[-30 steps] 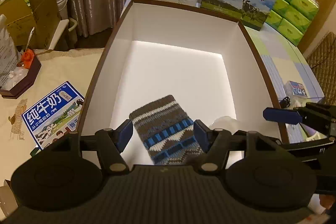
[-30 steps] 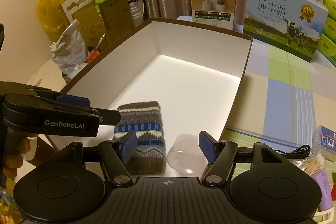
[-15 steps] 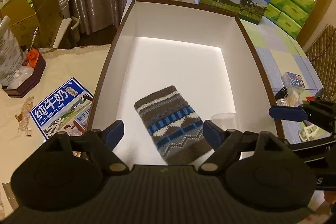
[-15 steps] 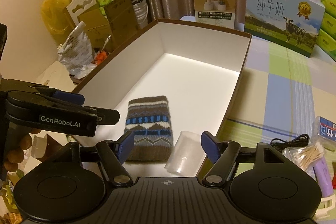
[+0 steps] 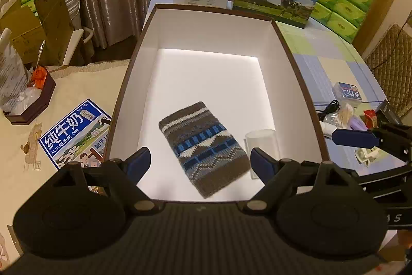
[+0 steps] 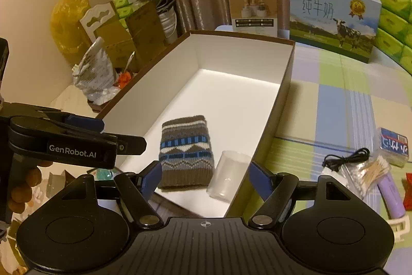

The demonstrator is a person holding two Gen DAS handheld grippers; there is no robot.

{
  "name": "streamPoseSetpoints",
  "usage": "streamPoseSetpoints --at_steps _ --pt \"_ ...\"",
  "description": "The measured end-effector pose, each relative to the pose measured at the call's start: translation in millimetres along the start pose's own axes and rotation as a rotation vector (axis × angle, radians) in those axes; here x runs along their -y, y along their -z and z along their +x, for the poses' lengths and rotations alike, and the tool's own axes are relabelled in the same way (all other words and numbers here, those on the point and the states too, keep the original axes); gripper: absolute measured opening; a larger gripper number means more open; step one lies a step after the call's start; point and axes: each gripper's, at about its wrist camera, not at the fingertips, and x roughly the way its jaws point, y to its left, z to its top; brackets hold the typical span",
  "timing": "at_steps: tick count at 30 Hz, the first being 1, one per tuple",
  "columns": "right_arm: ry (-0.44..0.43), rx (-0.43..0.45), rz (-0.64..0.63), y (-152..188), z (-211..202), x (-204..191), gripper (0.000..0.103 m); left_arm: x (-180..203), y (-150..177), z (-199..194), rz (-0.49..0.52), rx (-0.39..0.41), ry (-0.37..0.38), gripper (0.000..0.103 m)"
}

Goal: Organize objects
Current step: 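Open both grippers to release pouch and cup, then withdraw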

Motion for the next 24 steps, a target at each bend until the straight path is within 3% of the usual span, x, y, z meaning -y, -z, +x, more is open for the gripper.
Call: streamPoseSetpoints --at_steps 14,24 --pt "0.014 0.030 0.053 21.9 -30.5 3.5 0.075 22.9 16.5 -18.7 0.047 0.016 0.023 0.082" --pt "0.039 0.044 0.103 44.1 -66.0 42.6 0.076 62.1 32.9 -29.8 0.064 0.022 0.050 0.083"
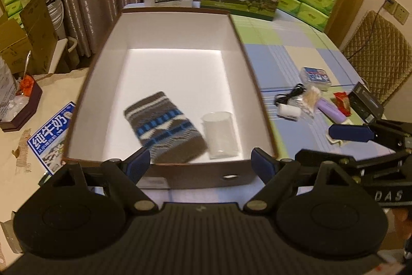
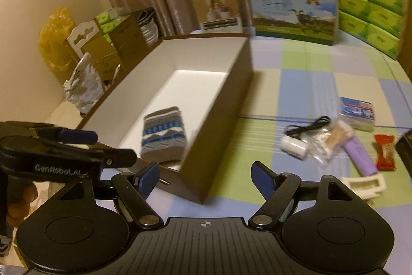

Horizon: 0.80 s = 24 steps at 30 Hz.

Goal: Organize objects
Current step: 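Open both grippers to release pouch and cup, then withdraw, then grasp the white plastic clip holder with the left gripper while the right gripper grasps the black shaver box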

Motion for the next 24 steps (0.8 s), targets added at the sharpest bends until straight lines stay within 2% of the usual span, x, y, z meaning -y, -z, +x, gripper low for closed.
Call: streamPoseSetpoints --at_steps 15,24 --pt "0.082 -0.012 0.099 25.3 -63.4 110.7 0.077 121.1 0.7 17.3 0.058 -0.020 0.111 0.083" --pt "0.107 -0.030 0.159 38.6 -81.7 166.3 0.078 179.0 -0.1 39.5 0.103 -0.032 0.169 0.083"
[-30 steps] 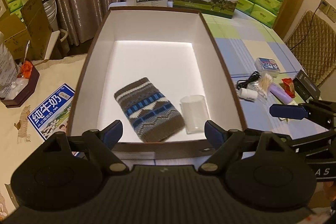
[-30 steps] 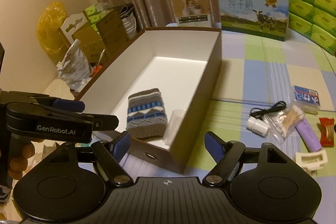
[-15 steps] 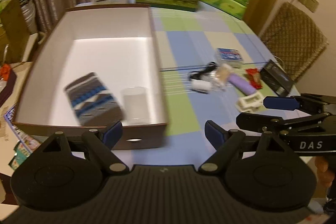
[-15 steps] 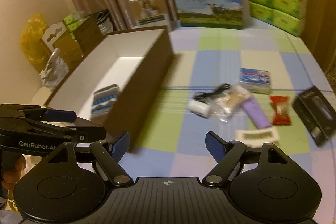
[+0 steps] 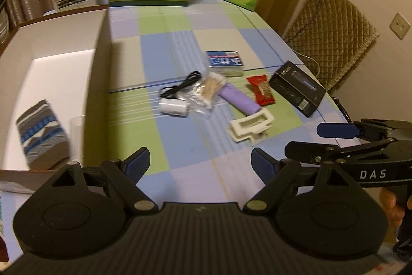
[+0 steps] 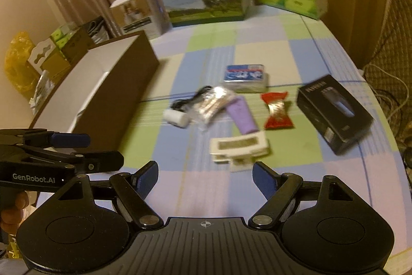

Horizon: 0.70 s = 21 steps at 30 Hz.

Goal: Organize objects
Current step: 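Grasp the white plastic clip holder with the left gripper while the right gripper grasps the black shaver box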

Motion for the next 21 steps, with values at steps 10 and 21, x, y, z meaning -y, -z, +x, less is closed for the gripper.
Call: streamPoseSetpoints --at_steps 10,21 --pt "0.030 -0.005 0.043 -2.0 -0.5 56.7 0.078 34.1 -4.5 35.3 0.045 0.025 0.049 0.083" --pt "0.062 -0.014 0.076 -1.8 2.8 114.2 0.078 66.4 -3.9 86.7 0.111 0.030 0.079 0.083"
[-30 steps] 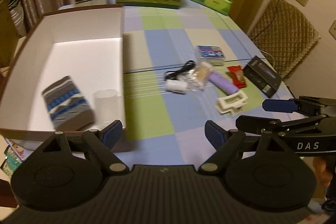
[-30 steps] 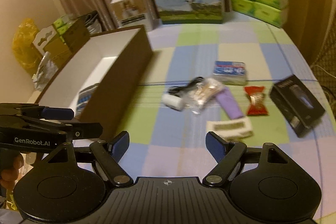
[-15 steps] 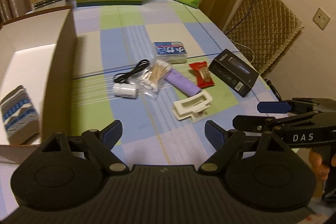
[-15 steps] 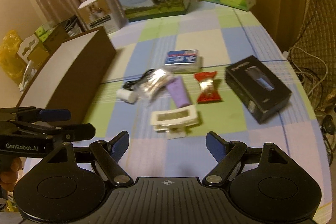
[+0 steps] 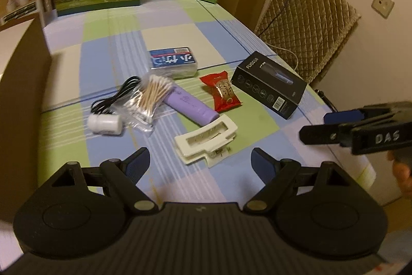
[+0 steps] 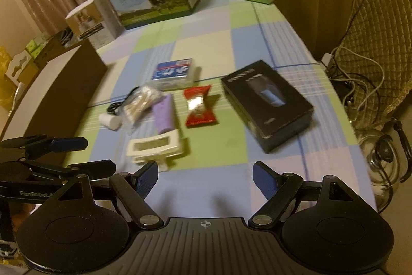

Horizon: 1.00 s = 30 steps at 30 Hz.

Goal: Organize objects
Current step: 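Grasp the white plastic clip holder with the left gripper while the right gripper grasps the black shaver box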

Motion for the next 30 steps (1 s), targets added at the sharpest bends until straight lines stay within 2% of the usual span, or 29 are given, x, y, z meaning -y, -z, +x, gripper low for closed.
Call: streamPoseSetpoints --at_steps 8,13,17,21,27,29,30 --pt "0.024 -0.006 0.030 -2.7 -0.8 33.0 0.078 15.1 -11.8 55.4 0.139 -0.027 0.007 0.083" --pt "0.041 -0.015 0.064 0.0 -1.9 50.2 0.078 18.9 -16.6 84.3 0.192 -0.061 0.014 0.083" --pt "0.049 -0.018 0.081 1.2 -2.7 59.5 0.078 22.8 -13.5 96.0 0.207 -0.108 0.011 0.081" --pt "0.055 -0.021 0.092 0.5 -1.4 66.0 0.078 29.7 -3.8 91.1 0.195 -0.147 0.043 0.080" --pt "0.059 -0.028 0.098 -2.0 3.0 72.2 0.078 32.6 -2.8 86.3 0.098 -0.139 0.053 0.072" --pt "0.057 -0.027 0.097 -2.6 3.3 72.6 0.078 33.3 -4.6 93.3 0.100 -0.157 0.034 0.063" --pt "0.056 -0.025 0.097 -2.6 3.4 73.0 0.078 33.6 -5.2 96.5 0.106 -0.167 0.029 0.055"
